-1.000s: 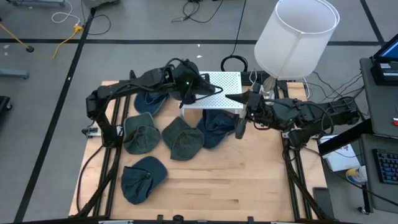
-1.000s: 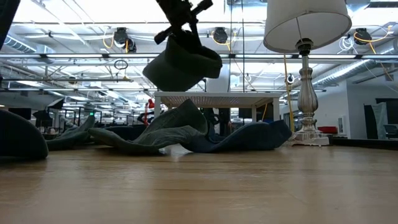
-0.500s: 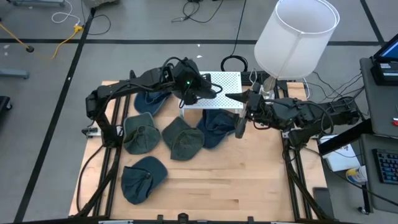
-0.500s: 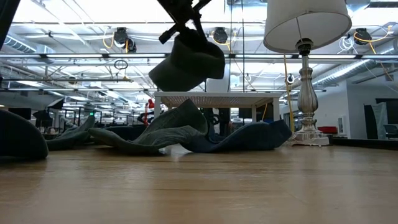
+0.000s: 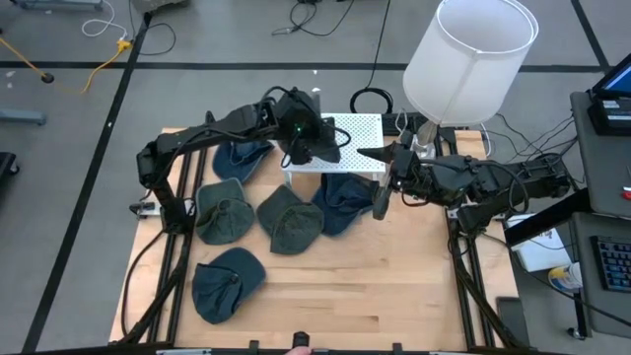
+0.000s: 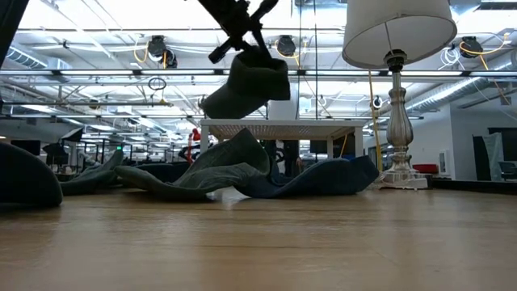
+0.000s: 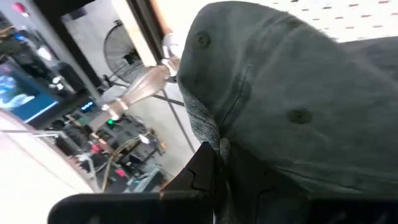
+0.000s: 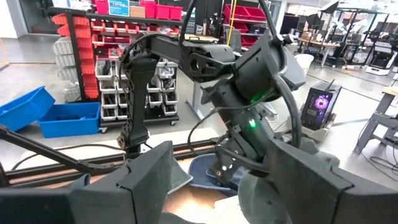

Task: Pick & Place hat
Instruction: Put the bottom right gray cap on the shelf

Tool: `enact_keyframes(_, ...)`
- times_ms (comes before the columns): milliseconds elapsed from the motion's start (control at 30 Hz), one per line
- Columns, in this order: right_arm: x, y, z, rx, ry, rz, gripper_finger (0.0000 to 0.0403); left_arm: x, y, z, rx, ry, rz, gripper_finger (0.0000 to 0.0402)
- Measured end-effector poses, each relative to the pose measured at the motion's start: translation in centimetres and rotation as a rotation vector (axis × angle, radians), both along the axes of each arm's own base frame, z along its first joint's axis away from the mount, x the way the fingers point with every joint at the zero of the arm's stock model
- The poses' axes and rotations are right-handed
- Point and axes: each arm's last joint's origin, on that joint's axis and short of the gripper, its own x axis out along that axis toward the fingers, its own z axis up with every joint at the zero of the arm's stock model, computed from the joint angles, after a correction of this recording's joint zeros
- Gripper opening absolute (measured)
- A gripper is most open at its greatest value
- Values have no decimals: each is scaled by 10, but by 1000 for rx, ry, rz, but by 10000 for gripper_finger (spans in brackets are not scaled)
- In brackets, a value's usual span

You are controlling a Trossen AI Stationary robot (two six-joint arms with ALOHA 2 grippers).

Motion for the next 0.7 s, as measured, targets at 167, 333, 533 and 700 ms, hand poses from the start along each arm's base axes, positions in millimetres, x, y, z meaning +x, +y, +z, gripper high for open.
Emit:
enact_keyframes(167, 0, 0, 0, -18, 8, 1, 254, 1, 4, -8, -54, -22, 4, 23)
enact_keyframes(333, 0, 0, 0, -18, 8, 1, 254, 1, 10, -33, -83, -14, 34, 23)
enact_keyframes(533, 0, 0, 0, -18, 8, 1, 254, 6, 15, -51, -49, -79, 67, 23)
enact_keyframes(700, 0, 0, 0, -18, 7, 0, 254, 7, 18, -50, -57, -142, 111, 23)
